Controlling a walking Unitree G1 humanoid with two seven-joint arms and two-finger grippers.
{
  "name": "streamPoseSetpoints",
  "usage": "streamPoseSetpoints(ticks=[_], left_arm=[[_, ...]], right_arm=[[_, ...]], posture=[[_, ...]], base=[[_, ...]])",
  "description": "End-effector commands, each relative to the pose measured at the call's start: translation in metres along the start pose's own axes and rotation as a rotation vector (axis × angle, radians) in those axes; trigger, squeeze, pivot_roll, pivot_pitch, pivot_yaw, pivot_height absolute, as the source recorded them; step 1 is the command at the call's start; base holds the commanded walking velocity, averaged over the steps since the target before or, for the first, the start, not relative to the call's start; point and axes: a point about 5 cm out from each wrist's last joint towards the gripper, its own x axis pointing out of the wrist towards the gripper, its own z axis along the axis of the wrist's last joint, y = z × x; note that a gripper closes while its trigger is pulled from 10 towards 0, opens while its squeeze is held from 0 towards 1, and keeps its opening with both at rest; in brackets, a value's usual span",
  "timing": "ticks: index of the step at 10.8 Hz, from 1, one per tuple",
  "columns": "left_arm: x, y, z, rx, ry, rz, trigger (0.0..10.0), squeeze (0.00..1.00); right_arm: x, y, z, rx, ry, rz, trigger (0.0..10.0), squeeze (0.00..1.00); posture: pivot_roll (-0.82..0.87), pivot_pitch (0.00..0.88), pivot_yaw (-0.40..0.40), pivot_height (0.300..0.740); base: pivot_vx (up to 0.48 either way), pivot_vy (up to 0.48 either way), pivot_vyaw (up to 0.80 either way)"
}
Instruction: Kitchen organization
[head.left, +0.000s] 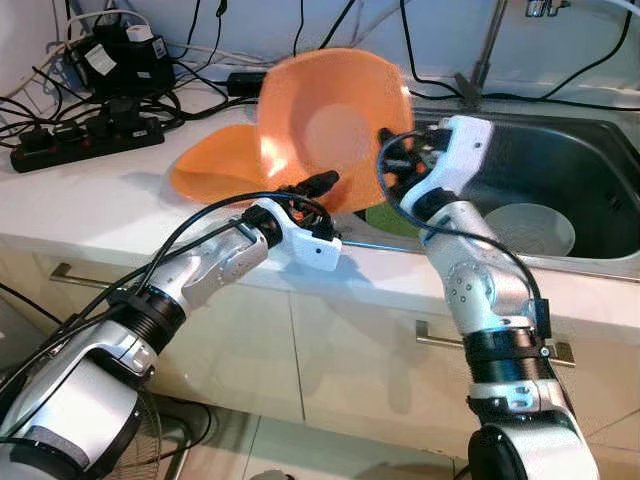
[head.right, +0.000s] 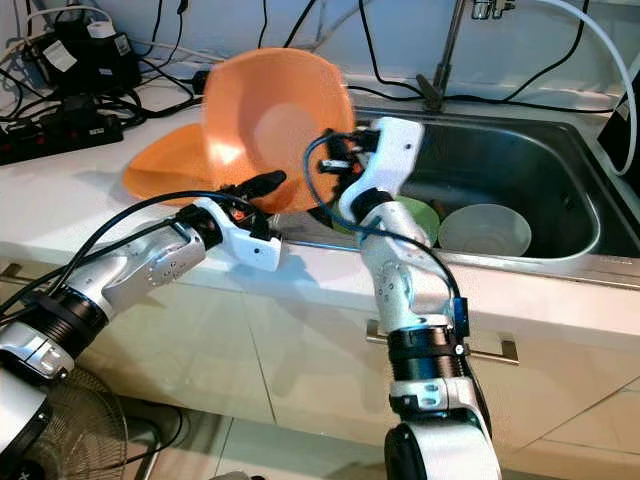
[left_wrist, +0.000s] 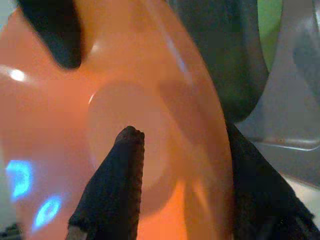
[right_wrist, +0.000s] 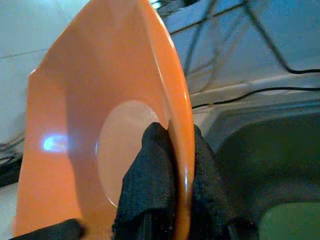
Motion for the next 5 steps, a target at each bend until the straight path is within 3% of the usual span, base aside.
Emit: streamPoseSetpoints(ticks=[1, 2, 5], left_arm=[[0.000, 0.019, -0.009, -0.001, 0.029, 0.074, 10.0, 1.00], [-0.001, 0.018, -0.007, -0.010, 0.030, 0.076, 10.0, 0.00], [-0.002, 0.014, -0.004, -0.061, 0.039, 0.088, 10.0, 0.00]], right_arm=[[-0.001, -0.013, 0.001, -0.013, 0.005, -0.077, 0.0, 0.00], [0.001, -0.024, 0.005, 0.006, -0.020, -0.163, 0.0, 0.00], [0.003, -0.052, 0.012, 0.032, -0.055, -0.380, 0.0, 0.00]], posture=[[0.13, 0.033, 0.030, 0.740], [0.12, 0.032, 0.030, 0.740], [0.13, 0.032, 0.024, 0.740]], base=[[0.000, 0.000, 0.00], [0.000, 0.000, 0.00], [0.000, 0.000, 0.00]])
